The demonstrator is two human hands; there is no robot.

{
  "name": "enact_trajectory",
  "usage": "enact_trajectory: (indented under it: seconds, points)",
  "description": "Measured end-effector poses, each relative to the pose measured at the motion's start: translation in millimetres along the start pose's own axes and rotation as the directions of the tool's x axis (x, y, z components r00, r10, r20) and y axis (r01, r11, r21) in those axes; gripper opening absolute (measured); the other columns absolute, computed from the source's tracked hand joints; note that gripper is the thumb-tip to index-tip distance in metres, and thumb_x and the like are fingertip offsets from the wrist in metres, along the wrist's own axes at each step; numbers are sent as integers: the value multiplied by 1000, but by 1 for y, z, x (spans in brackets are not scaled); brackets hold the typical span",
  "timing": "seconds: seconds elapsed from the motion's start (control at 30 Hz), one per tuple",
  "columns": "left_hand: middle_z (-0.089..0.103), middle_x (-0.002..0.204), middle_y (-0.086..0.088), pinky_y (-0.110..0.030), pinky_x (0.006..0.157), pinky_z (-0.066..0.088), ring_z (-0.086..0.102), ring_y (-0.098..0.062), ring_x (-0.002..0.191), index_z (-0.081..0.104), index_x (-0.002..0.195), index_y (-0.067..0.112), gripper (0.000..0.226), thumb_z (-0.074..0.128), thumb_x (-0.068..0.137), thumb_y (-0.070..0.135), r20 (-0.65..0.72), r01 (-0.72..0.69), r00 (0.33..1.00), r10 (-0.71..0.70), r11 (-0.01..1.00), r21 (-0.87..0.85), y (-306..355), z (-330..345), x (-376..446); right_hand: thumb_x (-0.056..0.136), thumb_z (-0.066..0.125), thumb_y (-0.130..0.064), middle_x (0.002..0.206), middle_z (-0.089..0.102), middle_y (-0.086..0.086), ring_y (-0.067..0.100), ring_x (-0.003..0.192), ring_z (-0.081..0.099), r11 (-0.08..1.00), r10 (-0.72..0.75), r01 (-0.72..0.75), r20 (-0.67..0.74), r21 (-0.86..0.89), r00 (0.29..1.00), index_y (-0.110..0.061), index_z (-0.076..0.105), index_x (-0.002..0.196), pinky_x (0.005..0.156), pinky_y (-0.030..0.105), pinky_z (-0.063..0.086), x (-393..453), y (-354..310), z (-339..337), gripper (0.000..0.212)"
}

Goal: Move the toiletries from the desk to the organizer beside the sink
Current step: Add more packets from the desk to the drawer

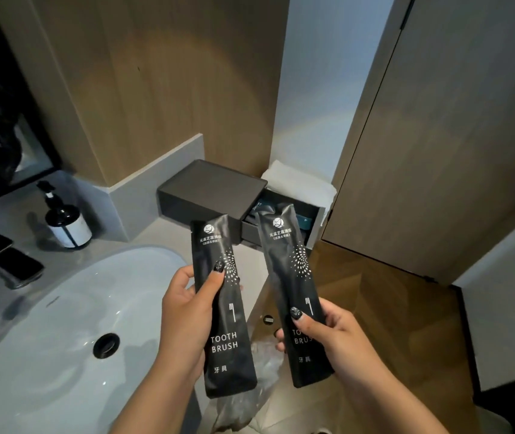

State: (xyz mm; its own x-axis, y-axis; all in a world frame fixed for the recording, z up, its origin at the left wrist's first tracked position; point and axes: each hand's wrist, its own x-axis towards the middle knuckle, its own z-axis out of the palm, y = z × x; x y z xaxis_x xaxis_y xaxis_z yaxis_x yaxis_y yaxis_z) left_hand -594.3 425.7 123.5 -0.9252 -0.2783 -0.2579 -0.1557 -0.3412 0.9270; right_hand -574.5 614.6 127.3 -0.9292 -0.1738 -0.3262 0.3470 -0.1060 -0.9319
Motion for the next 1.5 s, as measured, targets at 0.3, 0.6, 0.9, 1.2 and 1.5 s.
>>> enact_trajectory:
  seconds: [0.3, 0.6, 0.9, 1.2, 1.5]
  points:
    - [70, 68, -8, -30, 47, 52, 63, -19, 50, 59, 101, 12, 13, 64, 89, 13, -252, -64, 967, 34, 992, -111, -26, 93, 56, 92, 54, -1, 84, 72, 25, 33, 71, 71, 989, 38, -26, 79, -148, 996, -1, 64, 98, 64, 33, 58, 90, -40, -96, 12]
    - [67, 72, -7, -30, 52, 51, 63, -15, 51, 62, 98, 15, 6, 60, 91, 15, -480, -79, 876, -41, 971, -226, -54, 168, 90, 96, 50, -6, 85, 70, 30, 33, 68, 69, 920, 129, -36, 213, -390, 969, 8, 57, 104, 65, 36, 59, 176, -98, -186, 18]
    - [68, 86, -18, -48, 84, 52, 65, -28, 73, 62, 96, 2, 22, 51, 85, -13, -509, -44, 854, -106, 961, -274, -52, 177, 134, 93, 56, -18, 79, 71, 16, 27, 69, 66, 814, 240, -101, 173, -572, 955, -6, 68, 83, 70, 36, 56, 265, -109, -181, 20]
    - [75, 89, -14, -31, 58, 56, 70, -20, 65, 67, 103, 7, 19, 51, 94, 8, -474, -26, 869, -139, 945, -326, -37, 148, 163, 89, 60, -9, 106, 67, 27, 27, 88, 67, 751, 309, -127, 175, -647, 935, 9, 65, 99, 80, 32, 53, 324, -86, -147, 22]
    - [73, 89, -16, -25, 48, 53, 66, -20, 58, 68, 102, 4, 18, 55, 93, 13, -647, -68, 748, -146, 953, -295, -37, 140, 160, 88, 62, -3, 88, 71, 5, 14, 72, 62, 753, 418, -144, 298, -643, 858, -5, 67, 88, 63, 14, 49, 358, -62, -116, 6]
